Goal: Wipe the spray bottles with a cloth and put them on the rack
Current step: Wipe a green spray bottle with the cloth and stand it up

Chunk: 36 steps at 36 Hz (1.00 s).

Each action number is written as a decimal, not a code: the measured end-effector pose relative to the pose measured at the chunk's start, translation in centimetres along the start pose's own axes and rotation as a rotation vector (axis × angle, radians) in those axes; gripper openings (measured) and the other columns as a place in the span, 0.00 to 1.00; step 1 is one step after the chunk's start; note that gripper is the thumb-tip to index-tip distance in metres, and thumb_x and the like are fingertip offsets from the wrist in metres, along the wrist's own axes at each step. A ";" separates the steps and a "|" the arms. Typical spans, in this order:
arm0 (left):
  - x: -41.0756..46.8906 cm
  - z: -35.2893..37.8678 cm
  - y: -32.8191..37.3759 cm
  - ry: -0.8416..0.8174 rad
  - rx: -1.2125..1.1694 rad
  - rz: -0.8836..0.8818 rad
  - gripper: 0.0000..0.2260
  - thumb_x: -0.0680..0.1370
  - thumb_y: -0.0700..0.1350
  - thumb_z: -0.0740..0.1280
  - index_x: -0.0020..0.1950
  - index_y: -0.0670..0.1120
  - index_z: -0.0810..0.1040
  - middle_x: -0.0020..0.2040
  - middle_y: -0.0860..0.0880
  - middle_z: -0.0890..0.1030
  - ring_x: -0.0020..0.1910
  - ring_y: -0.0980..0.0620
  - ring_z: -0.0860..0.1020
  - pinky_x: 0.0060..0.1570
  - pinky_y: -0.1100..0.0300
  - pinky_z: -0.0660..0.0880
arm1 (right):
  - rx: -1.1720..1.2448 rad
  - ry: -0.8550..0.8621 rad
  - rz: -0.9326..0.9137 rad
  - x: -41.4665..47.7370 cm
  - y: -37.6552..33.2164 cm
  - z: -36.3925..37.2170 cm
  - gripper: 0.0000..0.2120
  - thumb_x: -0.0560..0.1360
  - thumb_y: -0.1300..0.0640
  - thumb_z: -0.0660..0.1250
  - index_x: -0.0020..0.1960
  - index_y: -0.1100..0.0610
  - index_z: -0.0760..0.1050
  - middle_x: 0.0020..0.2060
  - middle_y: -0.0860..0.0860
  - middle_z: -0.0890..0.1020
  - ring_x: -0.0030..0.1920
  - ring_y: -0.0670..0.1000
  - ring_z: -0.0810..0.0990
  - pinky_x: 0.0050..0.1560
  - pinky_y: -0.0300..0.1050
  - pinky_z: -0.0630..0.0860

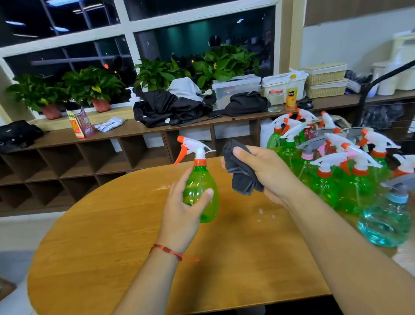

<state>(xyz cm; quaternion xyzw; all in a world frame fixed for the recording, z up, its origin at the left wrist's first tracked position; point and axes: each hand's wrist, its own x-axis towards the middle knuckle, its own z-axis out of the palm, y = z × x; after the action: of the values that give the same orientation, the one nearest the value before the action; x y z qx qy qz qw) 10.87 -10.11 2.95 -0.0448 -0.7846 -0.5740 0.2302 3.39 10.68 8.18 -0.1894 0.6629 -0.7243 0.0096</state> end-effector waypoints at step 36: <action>-0.9 23.0 -1.7 -0.370 0.181 -0.086 0.40 0.61 0.72 0.77 0.69 0.64 0.69 0.67 0.64 0.78 0.67 0.57 0.77 0.72 0.38 0.72 | -0.116 0.554 -0.065 -11.1 -1.2 -13.0 0.08 0.84 0.53 0.67 0.54 0.51 0.85 0.44 0.61 0.86 0.40 0.53 0.82 0.43 0.53 0.76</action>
<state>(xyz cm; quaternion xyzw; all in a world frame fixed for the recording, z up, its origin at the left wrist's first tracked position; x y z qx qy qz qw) 4.02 10.67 -4.29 -0.0951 -0.8631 -0.4923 0.0605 10.28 26.18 5.79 -0.0053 0.6742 -0.7093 -0.2059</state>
